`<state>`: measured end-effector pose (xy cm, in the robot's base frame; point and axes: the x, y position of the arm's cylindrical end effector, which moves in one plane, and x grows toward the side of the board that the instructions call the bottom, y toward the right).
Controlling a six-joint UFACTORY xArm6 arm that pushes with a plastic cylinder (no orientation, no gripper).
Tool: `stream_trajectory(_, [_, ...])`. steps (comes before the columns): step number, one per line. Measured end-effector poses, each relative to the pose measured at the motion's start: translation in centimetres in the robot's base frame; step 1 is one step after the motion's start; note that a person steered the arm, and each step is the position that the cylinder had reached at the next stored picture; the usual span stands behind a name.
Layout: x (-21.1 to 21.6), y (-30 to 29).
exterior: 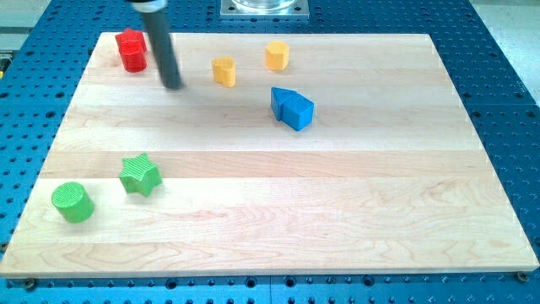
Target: Move the green star into the green circle
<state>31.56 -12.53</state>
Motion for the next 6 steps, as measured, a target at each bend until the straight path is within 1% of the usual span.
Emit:
stream_trajectory(1, [-1.2,5.8])
stream_trajectory(2, [-1.6,9.1])
stream_trajectory(3, [1.6,5.2])
stream_trajectory(4, [7.3,2.0])
stream_trajectory(5, [13.3,4.9])
stream_trajectory(6, [16.3,-1.1])
